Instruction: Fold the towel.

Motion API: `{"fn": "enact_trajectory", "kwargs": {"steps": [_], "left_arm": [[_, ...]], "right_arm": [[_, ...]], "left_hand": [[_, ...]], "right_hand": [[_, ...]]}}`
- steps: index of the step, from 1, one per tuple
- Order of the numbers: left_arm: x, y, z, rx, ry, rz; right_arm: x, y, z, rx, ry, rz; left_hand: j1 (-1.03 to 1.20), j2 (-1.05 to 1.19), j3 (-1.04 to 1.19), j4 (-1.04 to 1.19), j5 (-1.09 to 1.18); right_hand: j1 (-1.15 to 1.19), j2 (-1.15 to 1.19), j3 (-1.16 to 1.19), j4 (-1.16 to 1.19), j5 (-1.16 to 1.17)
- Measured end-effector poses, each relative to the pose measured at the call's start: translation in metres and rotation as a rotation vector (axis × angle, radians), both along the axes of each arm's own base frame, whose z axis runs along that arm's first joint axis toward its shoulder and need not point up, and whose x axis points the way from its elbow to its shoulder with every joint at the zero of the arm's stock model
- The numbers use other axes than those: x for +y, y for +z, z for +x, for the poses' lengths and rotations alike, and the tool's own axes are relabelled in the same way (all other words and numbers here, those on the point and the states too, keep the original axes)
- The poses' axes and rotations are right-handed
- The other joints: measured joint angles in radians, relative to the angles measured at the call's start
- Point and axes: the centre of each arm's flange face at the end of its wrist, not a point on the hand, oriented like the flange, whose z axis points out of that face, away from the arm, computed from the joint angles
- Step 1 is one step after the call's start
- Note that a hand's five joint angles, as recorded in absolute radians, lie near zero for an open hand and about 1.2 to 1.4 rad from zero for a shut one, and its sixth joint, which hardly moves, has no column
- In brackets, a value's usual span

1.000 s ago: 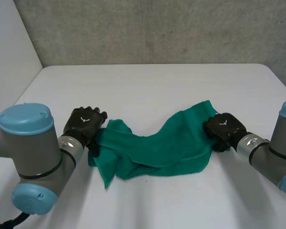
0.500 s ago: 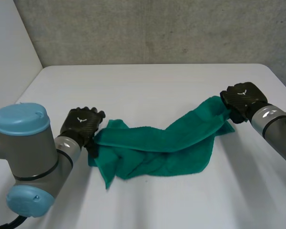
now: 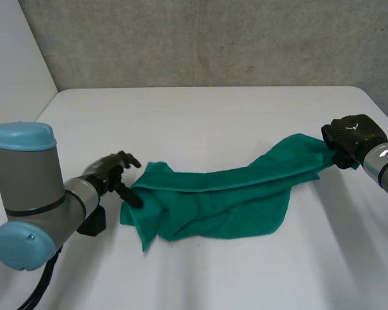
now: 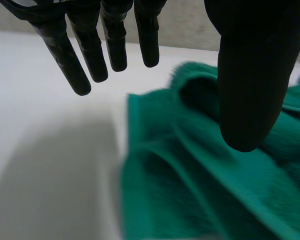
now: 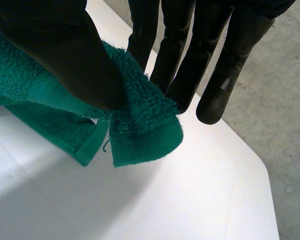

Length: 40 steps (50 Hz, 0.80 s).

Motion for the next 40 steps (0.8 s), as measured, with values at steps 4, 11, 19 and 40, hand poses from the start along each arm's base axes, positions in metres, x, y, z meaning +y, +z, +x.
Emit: {"fn": "enact_trajectory", "kwargs": {"steps": [4, 11, 19, 40], "left_arm": [[0.001, -0.007, -0.007, 0.074, -0.037, 0.073], [-0.001, -0.013, -0.011, 0.107, -0.050, 0.109], [-0.007, -0.017, -0.008, 0.075, 0.001, 0.091], [0.026, 0.060, -0.008, -0.436, -0.238, -0.387]], "right_arm": [[0.002, -0.001, 0.001, 0.002, 0.003, 0.009], [0.003, -0.003, 0.001, 0.005, 0.006, 0.016], [0.003, 0.001, 0.001, 0.005, 0.004, 0.007], [0.045, 0.071, 0.005, 0.239, 0.120, 0.080]], "left_hand": [[0.000, 0.000, 0.000, 0.000, 0.000], [0.112, 0.099, 0.096, 0.096, 0.092], [0.504, 0.473, 0.469, 0.471, 0.462], [0.725, 0.803, 0.796, 0.797, 0.750]], "right_hand": [[0.000, 0.000, 0.000, 0.000, 0.000], [0.000, 0.000, 0.000, 0.000, 0.000], [0.000, 0.000, 0.000, 0.000, 0.000], [0.000, 0.000, 0.006, 0.000, 0.004]]}}
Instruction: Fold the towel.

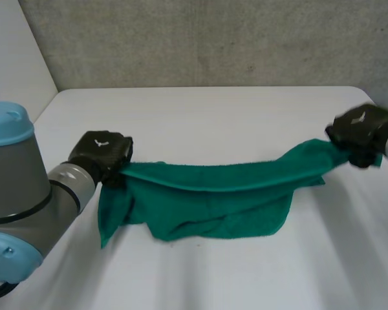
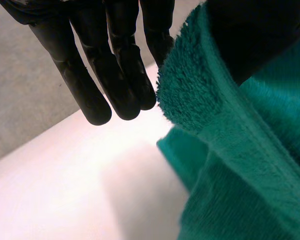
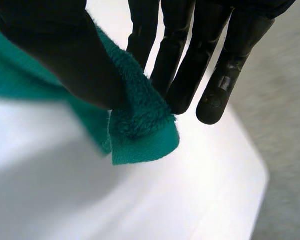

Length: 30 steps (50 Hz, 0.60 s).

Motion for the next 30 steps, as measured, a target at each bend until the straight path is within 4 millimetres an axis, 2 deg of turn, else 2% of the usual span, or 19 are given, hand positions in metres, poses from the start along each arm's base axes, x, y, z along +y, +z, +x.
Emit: {"fn": "enact_trajectory", "kwargs": {"steps": [1, 4, 7, 9, 12, 13, 14, 15, 16, 17, 18, 19, 21, 24, 26, 27, 29, 30], "left_arm": [[0.000, -0.006, -0.001, -0.094, -0.034, -0.025], [-0.005, -0.017, -0.002, -0.215, -0.072, -0.047], [-0.016, -0.026, -0.005, -0.295, -0.094, -0.067], [-0.030, -0.027, -0.009, -0.331, -0.098, -0.100], [-0.061, -0.010, -0.019, -0.344, -0.078, -0.220], [-0.061, -0.010, -0.019, -0.344, -0.078, -0.220], [-0.086, 0.022, -0.029, -0.313, -0.043, -0.367], [-0.093, 0.036, -0.032, -0.297, -0.028, -0.427], [-0.098, 0.048, -0.034, -0.283, -0.015, -0.475], [-0.098, 0.048, -0.034, -0.283, -0.015, -0.475], [-0.111, 0.097, -0.039, -0.217, 0.034, -0.669], [-0.112, 0.110, -0.039, -0.199, 0.047, -0.717], [-0.112, 0.154, -0.040, -0.133, 0.090, -0.880], [-0.102, 0.191, -0.037, -0.071, 0.125, -1.011], [-0.102, 0.191, -0.037, -0.071, 0.125, -1.011], [-0.093, 0.192, -0.034, -0.062, 0.123, -1.010], [-0.087, 0.176, -0.031, -0.075, 0.109, -0.956], [-0.085, 0.169, -0.030, -0.081, 0.103, -0.932]], "right_arm": [[0.000, -0.011, 0.001, 0.063, 0.020, 0.045], [-0.005, -0.029, 0.005, 0.154, 0.048, 0.099], [-0.014, -0.036, 0.013, 0.190, 0.055, 0.090], [-0.025, -0.034, 0.022, 0.193, 0.052, 0.044], [-0.051, -0.012, 0.040, 0.141, 0.023, -0.116], [-0.051, -0.012, 0.040, 0.141, 0.023, -0.116], [-0.070, 0.019, 0.054, 0.057, -0.008, -0.278], [-0.078, 0.036, 0.059, 0.008, -0.022, -0.357], [-0.081, 0.046, 0.061, -0.024, -0.030, -0.406], [-0.081, 0.046, 0.061, -0.024, -0.030, -0.406], [-0.092, 0.093, 0.066, -0.172, -0.055, -0.608], [-0.094, 0.106, 0.067, -0.217, -0.059, -0.664], [-0.094, 0.144, 0.066, -0.347, -0.058, -0.821], [-0.087, 0.172, 0.064, -0.448, -0.040, -0.929], [-0.087, 0.172, 0.064, -0.448, -0.040, -0.929], [-0.079, 0.175, 0.062, -0.476, -0.018, -0.935], [-0.075, 0.166, 0.062, -0.469, -0.007, -0.902], [-0.071, 0.152, 0.062, -0.454, 0.006, -0.853]], "left_hand": [[0.000, 0.000, 0.000, 0.000, 0.000], [0.000, 0.000, 0.000, 0.000, 0.000], [0.000, 0.001, 0.001, 0.000, 0.000], [0.000, 0.001, 0.002, 0.000, 0.000], [0.000, 0.002, 0.003, 0.004, 0.000], [0.000, 0.002, 0.003, 0.004, 0.000], [0.000, 0.002, 0.004, 0.004, 0.000], [0.000, 0.002, 0.004, 0.004, 0.000], [0.000, 0.002, 0.004, 0.004, 0.000], [0.000, 0.002, 0.004, 0.004, 0.000], [0.000, 0.002, 0.004, 0.004, 0.000], [0.000, 0.002, 0.004, 0.004, 0.000], [0.000, 0.002, 0.004, 0.004, 0.000], [0.000, 0.002, 0.004, 0.004, 0.000], [0.000, 0.002, 0.004, 0.004, 0.000], [0.001, 0.002, 0.004, 0.005, 0.000], [0.004, 0.002, 0.004, 0.005, 0.000], [0.004, 0.002, 0.004, 0.005, 0.000]], "right_hand": [[0.000, 0.000, 0.002, 0.000, 0.000], [0.000, 0.000, 0.002, 0.000, 0.000], [0.000, 0.000, 0.002, 0.000, 0.000], [0.000, 0.000, 0.002, 0.000, 0.000], [0.000, 0.000, 0.002, 0.000, 0.000], [0.000, 0.000, 0.002, 0.000, 0.000], [0.000, 0.000, 0.002, 0.000, 0.000], [0.000, 0.000, 0.002, 0.000, 0.000], [0.000, 0.000, 0.002, 0.000, 0.000], [0.000, 0.000, 0.002, 0.000, 0.000], [0.000, 0.000, 0.002, 0.000, 0.000], [0.000, 0.000, 0.002, 0.000, 0.000], [0.000, 0.000, 0.002, 0.000, 0.000], [0.000, 0.000, 0.002, 0.000, 0.006], [0.000, 0.000, 0.002, 0.000, 0.006], [0.000, 0.000, 0.002, 0.000, 0.008], [0.000, 0.000, 0.002, 0.000, 0.009], [0.000, 0.000, 0.002, 0.000, 0.009]]}}
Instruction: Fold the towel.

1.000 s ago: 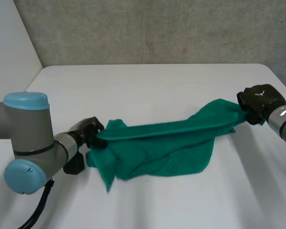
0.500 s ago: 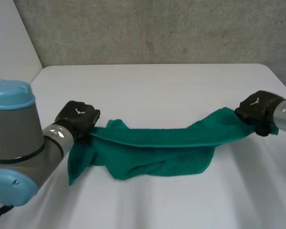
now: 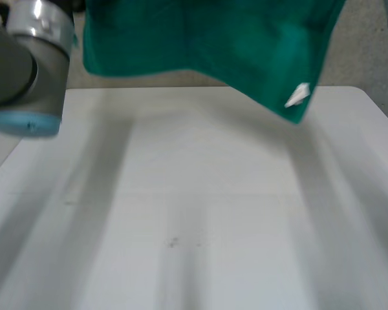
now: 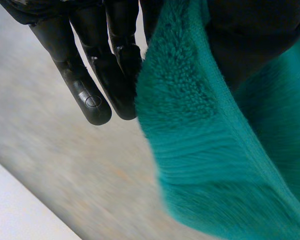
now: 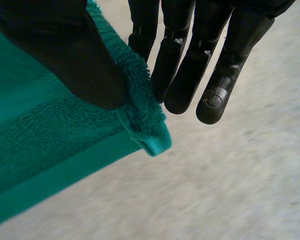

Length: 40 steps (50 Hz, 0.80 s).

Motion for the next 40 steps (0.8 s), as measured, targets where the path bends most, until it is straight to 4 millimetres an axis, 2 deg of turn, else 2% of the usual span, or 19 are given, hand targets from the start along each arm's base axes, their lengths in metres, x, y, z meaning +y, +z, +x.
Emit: {"fn": "enact_trajectory", "kwargs": {"steps": [2, 3, 6, 7, 9, 10, 11, 13, 16, 20, 22, 23, 25, 32, 33, 40], "left_arm": [[0.006, -0.024, 0.004, -0.021, -0.005, 0.080], [0.009, -0.035, 0.006, -0.030, -0.006, 0.117], [0.018, -0.071, 0.014, -0.056, -0.005, 0.236], [0.024, -0.096, 0.021, -0.071, -0.001, 0.317], [0.030, -0.118, 0.028, -0.082, 0.004, 0.387], [0.035, -0.137, 0.033, -0.091, 0.009, 0.446], [0.035, -0.137, 0.033, -0.091, 0.009, 0.446], [0.042, -0.167, 0.040, -0.103, 0.016, 0.527], [0.047, -0.206, 0.046, -0.123, 0.026, 0.617], [0.046, -0.238, 0.052, -0.140, 0.042, 0.682], [0.045, -0.244, 0.053, -0.143, 0.048, 0.695], [0.042, -0.252, 0.056, -0.146, 0.057, 0.712], [0.039, -0.258, 0.059, -0.147, 0.068, 0.724], [0.033, -0.263, 0.067, -0.143, 0.096, 0.742], [0.032, -0.262, 0.068, -0.142, 0.101, 0.745], [0.043, -0.254, 0.076, -0.147, 0.120, 0.784]], "right_arm": [[0.005, -0.015, 0.000, 0.024, 0.017, 0.048], [0.011, -0.032, 0.000, 0.051, 0.036, 0.104], [0.023, -0.065, 0.000, 0.096, 0.075, 0.206], [0.031, -0.087, -0.001, 0.122, 0.099, 0.274], [0.040, -0.108, -0.001, 0.144, 0.122, 0.341], [0.047, -0.122, -0.001, 0.158, 0.136, 0.389], [0.047, -0.122, -0.001, 0.158, 0.136, 0.389], [0.060, -0.154, -0.003, 0.184, 0.162, 0.491], [0.075, -0.187, -0.007, 0.208, 0.175, 0.602], [0.085, -0.212, -0.014, 0.217, 0.167, 0.688], [0.086, -0.216, -0.016, 0.216, 0.163, 0.700], [0.086, -0.223, -0.023, 0.210, 0.147, 0.727], [0.084, -0.226, -0.027, 0.205, 0.136, 0.739], [0.078, -0.227, -0.038, 0.188, 0.099, 0.748], [0.076, -0.227, -0.040, 0.184, 0.090, 0.748], [0.065, -0.225, -0.054, 0.162, 0.028, 0.747]], "left_hand": [[0.000, 0.000, 0.000, 0.000, 0.000], [0.000, 0.000, 0.000, 0.000, 0.000], [0.000, 0.000, 0.000, 0.000, 0.000], [0.000, 0.000, 0.000, 0.000, 0.000], [0.000, 0.001, 0.000, 0.000, 0.000], [0.000, 0.001, 0.000, 0.000, 0.000], [0.000, 0.001, 0.000, 0.000, 0.000], [0.000, 0.001, 0.000, 0.000, 0.000], [-0.010, -0.065, -0.055, -0.059, -0.016], [-0.171, -0.239, -0.224, -0.229, -0.178], [-0.229, -0.293, -0.285, -0.284, -0.234], [-0.442, -0.484, -0.475, -0.483, -0.435], [-0.602, -0.647, -0.638, -0.643, -0.598], [-0.637, -0.721, -0.710, -0.726, -0.681], [-0.728, -0.814, -0.804, -0.819, -0.775], [-0.749, -0.847, -0.837, -0.847, -0.805]], "right_hand": [[0.000, 0.000, 0.000, 0.000, 0.000], [0.000, 0.000, 0.000, 0.000, 0.000], [0.000, 0.000, 0.000, 0.000, 0.000], [0.000, 0.000, 0.000, 0.000, 0.000], [0.000, 0.000, 0.000, 0.000, 0.000], [0.000, 0.000, 0.000, 0.000, 0.000], [0.000, 0.000, 0.000, 0.000, 0.000], [0.000, 0.000, 0.000, 0.000, 0.000], [0.000, 0.000, 0.000, 0.000, 0.000], [0.000, 0.000, 0.000, 0.000, 0.000], [0.000, 0.000, 0.000, 0.000, 0.000], [0.000, 0.000, 0.004, 0.000, 0.000], [0.000, 0.000, 0.004, 0.000, 0.000], [0.000, 0.000, 0.004, 0.000, 0.000], [0.000, 0.000, 0.004, 0.000, 0.000], [0.000, 0.000, 0.004, 0.000, 0.000]]}}
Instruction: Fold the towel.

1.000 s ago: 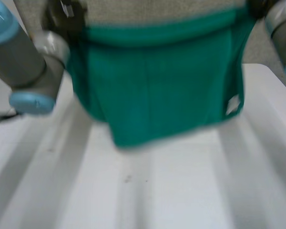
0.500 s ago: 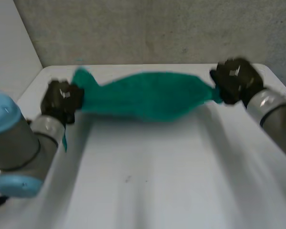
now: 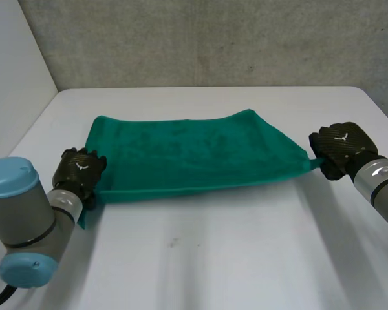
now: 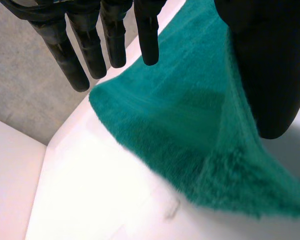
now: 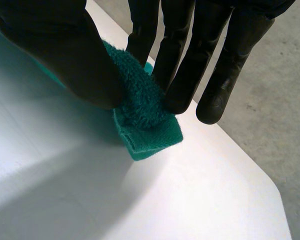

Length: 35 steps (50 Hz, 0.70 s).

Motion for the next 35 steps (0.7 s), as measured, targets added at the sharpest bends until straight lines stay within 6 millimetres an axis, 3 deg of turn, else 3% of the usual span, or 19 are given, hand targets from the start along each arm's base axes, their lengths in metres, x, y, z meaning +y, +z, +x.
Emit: {"fn": "enact_trajectory", "kwargs": {"steps": [9, 10, 12, 13, 16, 20, 21, 22, 23, 29, 32, 35], "left_arm": [[0.021, 0.016, 0.010, -0.014, 0.017, 0.043], [0.024, 0.020, 0.012, -0.016, 0.020, 0.046], [0.027, 0.024, 0.014, -0.016, 0.021, 0.043], [0.028, 0.026, 0.014, -0.016, 0.021, 0.040], [0.032, 0.037, 0.016, -0.016, 0.020, 0.020], [0.032, 0.037, 0.016, -0.016, 0.020, 0.020], [0.035, 0.049, 0.017, -0.016, 0.018, -0.004], [0.043, 0.083, 0.018, -0.015, 0.008, -0.081], [0.048, 0.104, 0.018, -0.012, 0.003, -0.136], [0.064, 0.167, 0.021, 0.000, -0.004, -0.295], [0.067, 0.176, 0.021, -0.017, -0.009, -0.300], [0.061, 0.159, 0.020, -0.081, -0.022, -0.213]], "right_arm": [[-0.002, 0.001, -0.003, 0.006, -0.024, -0.002], [-0.002, 0.001, -0.003, 0.006, -0.024, -0.002], [-0.002, 0.002, -0.003, 0.009, -0.024, -0.002], [-0.002, 0.003, -0.003, 0.011, -0.024, -0.002], [0.000, 0.008, -0.002, 0.020, -0.020, -0.002], [0.000, 0.008, -0.002, 0.020, -0.020, -0.002], [0.000, 0.014, -0.002, 0.027, -0.017, -0.006], [0.009, 0.049, -0.003, 0.067, -0.004, -0.032], [0.011, 0.060, -0.004, 0.080, -0.001, -0.043], [0.031, 0.121, -0.007, 0.192, 0.024, -0.095], [0.037, 0.131, -0.008, 0.243, 0.034, -0.083], [0.037, 0.124, -0.010, 0.325, 0.043, -0.018]], "left_hand": [[0.018, 0.026, 0.023, 0.022, 0.025], [0.273, 0.251, 0.247, 0.253, 0.256], [0.399, 0.380, 0.352, 0.360, 0.360], [0.704, 0.650, 0.622, 0.633, 0.628], [0.790, 0.807, 0.791, 0.804, 0.785], [0.790, 0.807, 0.791, 0.804, 0.785], [0.790, 0.842, 0.831, 0.842, 0.790], [0.790, 0.845, 0.833, 0.843, 0.790], [0.790, 0.845, 0.833, 0.843, 0.790], [0.790, 0.846, 0.833, 0.843, 0.790], [0.790, 0.846, 0.833, 0.843, 0.790], [0.790, 0.846, 0.835, 0.843, 0.790]], "right_hand": [[0.000, 0.000, 0.000, 0.000, 0.000], [0.000, 0.000, 0.000, 0.000, 0.000], [0.000, 0.000, 0.000, 0.000, 0.000], [0.000, 0.000, 0.000, 0.000, 0.000], [0.000, 0.000, 0.000, 0.000, 0.000], [0.000, 0.000, 0.000, 0.000, 0.000], [0.000, 0.000, 0.000, 0.000, 0.000], [0.000, 0.000, 0.000, 0.000, 0.000], [0.000, 0.000, 0.000, 0.000, 0.000], [0.000, 0.000, 0.000, 0.000, 0.000], [0.000, 0.000, 0.000, 0.000, 0.000], [0.000, 0.000, 0.000, 0.000, 0.000]]}}
